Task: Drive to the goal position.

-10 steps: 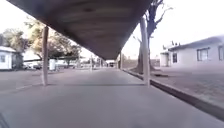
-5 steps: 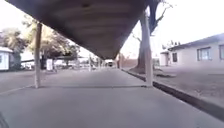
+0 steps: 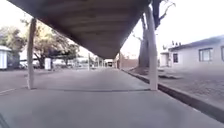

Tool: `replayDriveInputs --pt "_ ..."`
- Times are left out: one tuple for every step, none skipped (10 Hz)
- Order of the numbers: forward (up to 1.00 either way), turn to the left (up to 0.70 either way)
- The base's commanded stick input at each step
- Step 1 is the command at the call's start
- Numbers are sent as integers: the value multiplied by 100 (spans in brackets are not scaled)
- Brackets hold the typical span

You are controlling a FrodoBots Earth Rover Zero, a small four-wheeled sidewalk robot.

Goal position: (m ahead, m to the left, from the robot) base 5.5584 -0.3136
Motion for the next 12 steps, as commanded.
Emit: replayDriveInputs --pt "70 0" --pt "70 0" --pt "70 0" --pt "70 0" --pt "70 0" --pt "70 0" --pt "70 0" --pt "70 0" --pt "70 0" --pt "70 0" --pt "70 0" --pt "70 0"
